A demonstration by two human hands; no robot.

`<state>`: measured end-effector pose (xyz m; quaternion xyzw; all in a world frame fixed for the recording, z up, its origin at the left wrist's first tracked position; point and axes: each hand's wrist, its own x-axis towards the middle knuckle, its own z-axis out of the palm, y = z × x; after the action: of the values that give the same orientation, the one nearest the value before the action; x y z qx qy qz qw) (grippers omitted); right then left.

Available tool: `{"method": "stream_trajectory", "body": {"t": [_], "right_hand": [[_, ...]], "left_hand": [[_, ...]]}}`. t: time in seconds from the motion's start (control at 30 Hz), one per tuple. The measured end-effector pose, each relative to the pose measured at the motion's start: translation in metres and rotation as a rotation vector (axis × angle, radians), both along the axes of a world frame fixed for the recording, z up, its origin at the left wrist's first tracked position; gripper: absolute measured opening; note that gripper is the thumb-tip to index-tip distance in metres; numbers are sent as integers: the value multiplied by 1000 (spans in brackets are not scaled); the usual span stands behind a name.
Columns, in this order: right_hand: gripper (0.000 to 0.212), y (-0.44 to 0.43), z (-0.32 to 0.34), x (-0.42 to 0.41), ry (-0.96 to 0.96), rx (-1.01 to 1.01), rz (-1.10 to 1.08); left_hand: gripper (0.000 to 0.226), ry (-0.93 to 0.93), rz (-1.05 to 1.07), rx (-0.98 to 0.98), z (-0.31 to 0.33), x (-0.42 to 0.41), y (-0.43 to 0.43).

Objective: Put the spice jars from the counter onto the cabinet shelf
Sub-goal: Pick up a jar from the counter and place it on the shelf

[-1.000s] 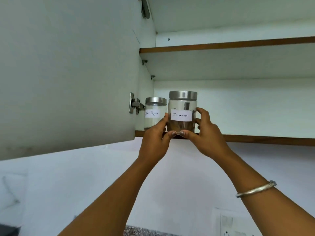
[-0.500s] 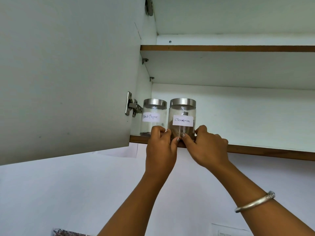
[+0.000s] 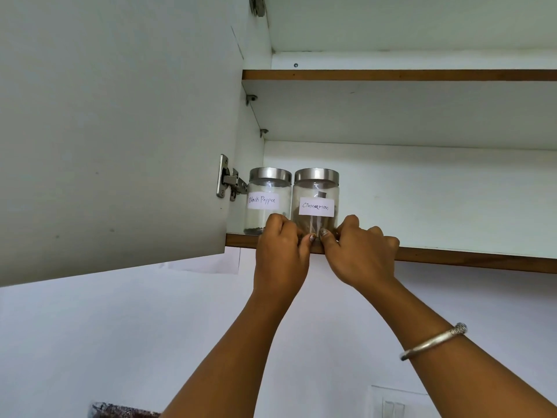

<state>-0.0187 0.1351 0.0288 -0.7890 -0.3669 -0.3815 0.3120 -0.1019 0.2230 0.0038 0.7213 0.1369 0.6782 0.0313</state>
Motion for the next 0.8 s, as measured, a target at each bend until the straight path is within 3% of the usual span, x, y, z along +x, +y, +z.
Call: {"method": "stream_trajectory", "body": {"t": [0.23, 0.43, 0.63, 0.8], "right_hand": [[42, -4, -5, -5, 40, -33, 43], [83, -18, -33, -11, -95, -214, 12], [83, -52, -73, -24, -99, -391, 16], [83, -111, -116, -16, 60, -541, -8]], "left_hand": [[18, 160, 10, -44, 5, -10, -6], [55, 348, 109, 66, -13, -19, -18], [73, 560, 51, 163, -64, -9, -36], [80, 763, -72, 148, -112, 7, -78]]}}
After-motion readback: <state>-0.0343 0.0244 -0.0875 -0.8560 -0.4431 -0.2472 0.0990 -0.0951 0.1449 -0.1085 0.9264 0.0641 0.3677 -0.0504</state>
